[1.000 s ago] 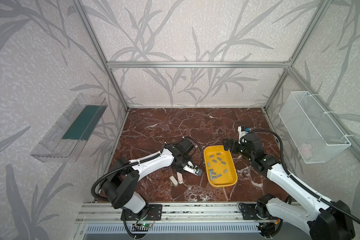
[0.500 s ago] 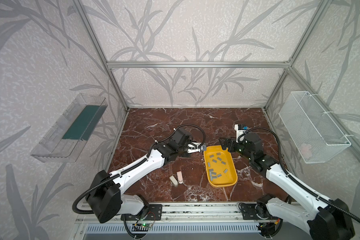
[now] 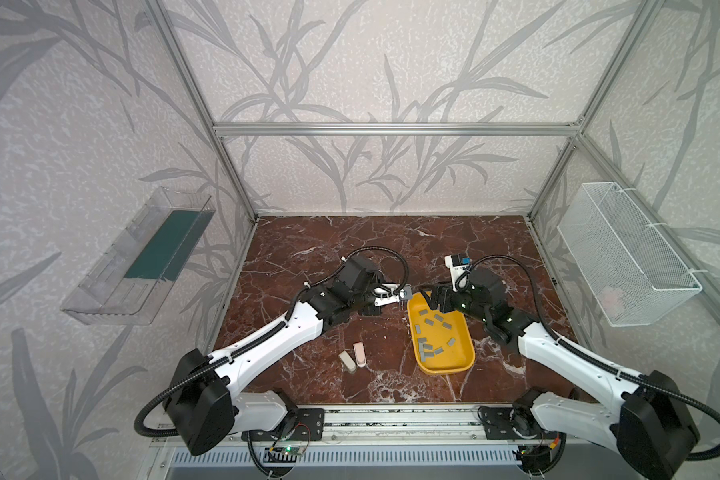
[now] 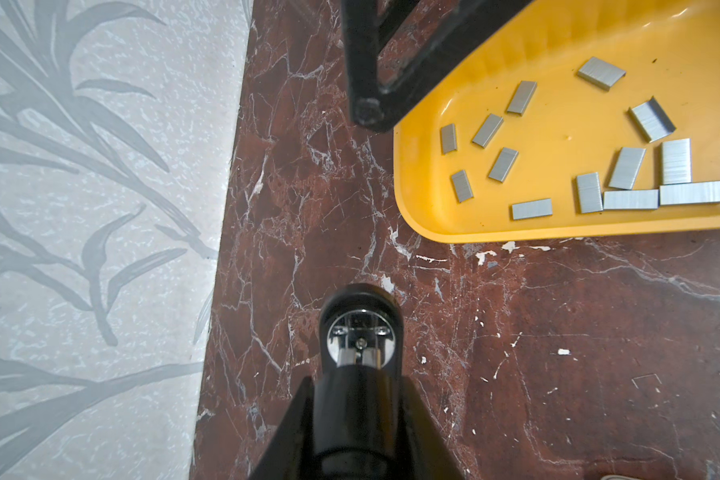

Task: Load the staples into the stapler
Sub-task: 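Carry the stapler toward the right gripper while the right gripper grasps its front end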

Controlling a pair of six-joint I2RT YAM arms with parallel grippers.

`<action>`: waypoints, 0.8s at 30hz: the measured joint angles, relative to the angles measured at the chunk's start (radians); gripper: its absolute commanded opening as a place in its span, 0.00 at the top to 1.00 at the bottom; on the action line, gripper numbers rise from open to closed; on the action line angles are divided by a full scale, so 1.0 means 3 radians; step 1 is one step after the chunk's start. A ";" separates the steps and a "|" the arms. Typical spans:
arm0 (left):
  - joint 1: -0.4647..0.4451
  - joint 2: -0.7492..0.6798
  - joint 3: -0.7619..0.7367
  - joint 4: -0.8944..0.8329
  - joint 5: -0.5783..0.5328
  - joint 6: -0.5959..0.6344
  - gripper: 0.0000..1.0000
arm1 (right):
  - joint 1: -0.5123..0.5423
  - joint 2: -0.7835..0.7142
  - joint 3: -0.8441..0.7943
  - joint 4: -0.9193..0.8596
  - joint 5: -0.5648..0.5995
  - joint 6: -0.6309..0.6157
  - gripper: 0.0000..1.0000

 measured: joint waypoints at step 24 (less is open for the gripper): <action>0.0057 0.0134 0.0106 0.0223 0.0697 -0.0017 1.00 | 0.0206 0.0511 -0.0003 0.0608 -0.0478 0.0085 0.55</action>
